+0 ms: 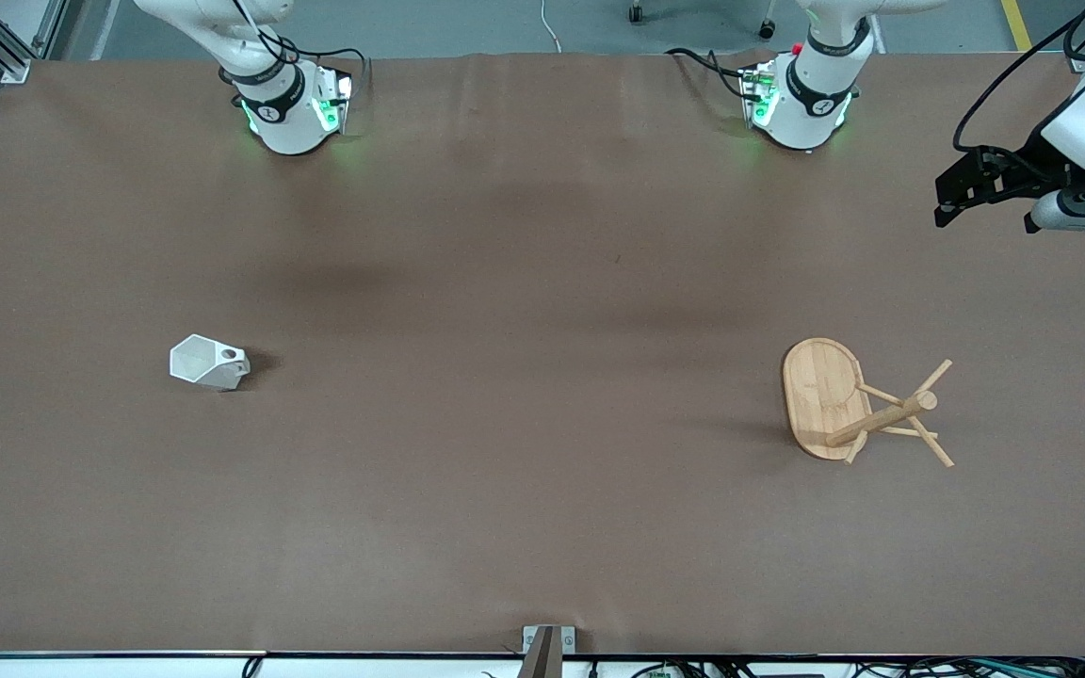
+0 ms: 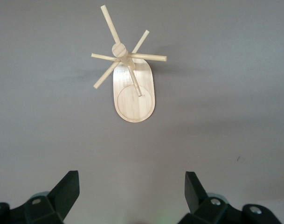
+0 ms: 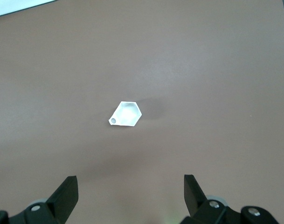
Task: Hang cup on rack
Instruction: 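Reach the right gripper down to the white cup and grasp it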
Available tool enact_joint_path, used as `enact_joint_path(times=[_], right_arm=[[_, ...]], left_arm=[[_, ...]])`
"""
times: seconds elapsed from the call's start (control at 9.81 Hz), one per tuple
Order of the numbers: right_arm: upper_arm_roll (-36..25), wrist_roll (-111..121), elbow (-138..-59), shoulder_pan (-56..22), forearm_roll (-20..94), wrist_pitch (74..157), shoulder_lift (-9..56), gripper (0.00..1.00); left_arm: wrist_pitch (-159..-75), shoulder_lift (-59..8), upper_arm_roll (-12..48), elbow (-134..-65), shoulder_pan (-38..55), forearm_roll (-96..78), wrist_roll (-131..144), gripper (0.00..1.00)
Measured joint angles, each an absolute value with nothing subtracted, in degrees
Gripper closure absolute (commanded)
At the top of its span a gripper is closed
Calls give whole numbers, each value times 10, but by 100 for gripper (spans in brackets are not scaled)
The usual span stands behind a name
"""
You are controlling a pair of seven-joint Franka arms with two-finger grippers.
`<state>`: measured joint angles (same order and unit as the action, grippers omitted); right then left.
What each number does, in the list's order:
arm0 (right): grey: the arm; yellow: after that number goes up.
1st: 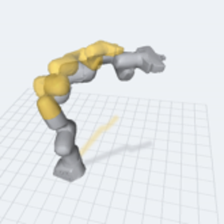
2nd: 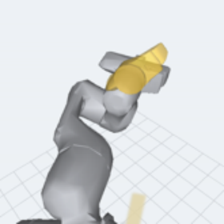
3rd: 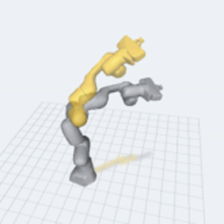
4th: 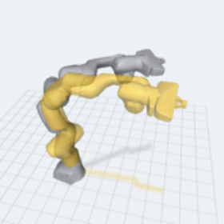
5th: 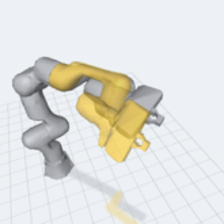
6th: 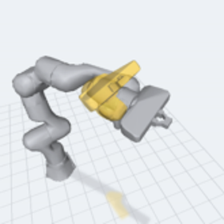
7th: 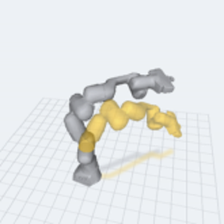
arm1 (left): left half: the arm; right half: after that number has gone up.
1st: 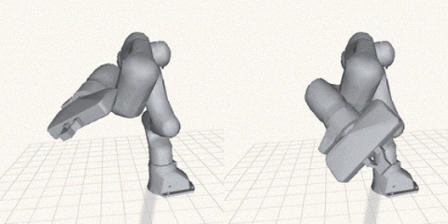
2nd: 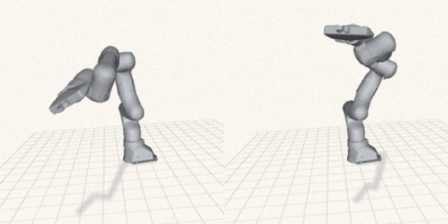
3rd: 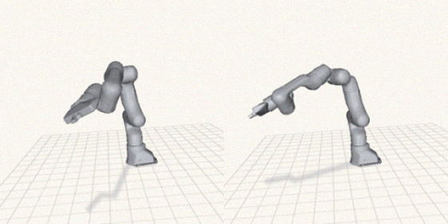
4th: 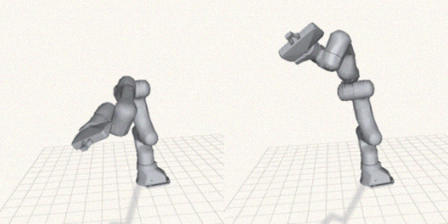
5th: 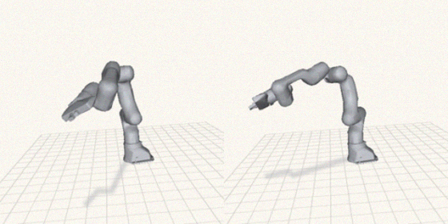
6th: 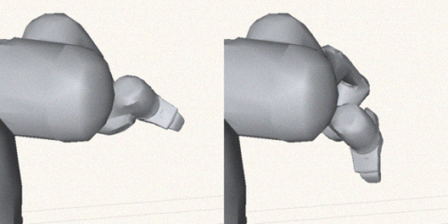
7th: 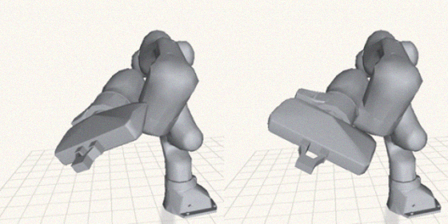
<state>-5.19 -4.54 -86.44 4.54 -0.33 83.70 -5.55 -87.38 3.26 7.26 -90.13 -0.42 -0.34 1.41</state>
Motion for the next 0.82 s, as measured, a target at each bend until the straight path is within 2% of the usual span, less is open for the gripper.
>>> enact_joint_path(times=[0.41,0.82], right_arm=[[-54,-45,-804,47,-3,828,18,0],[-47,-35,-803,35,-3,814,24,0]], left_arm=[[-875,32,72,-900,-5,-3,14,0],[-876,23,72,-892,-5,-3,14,0]])
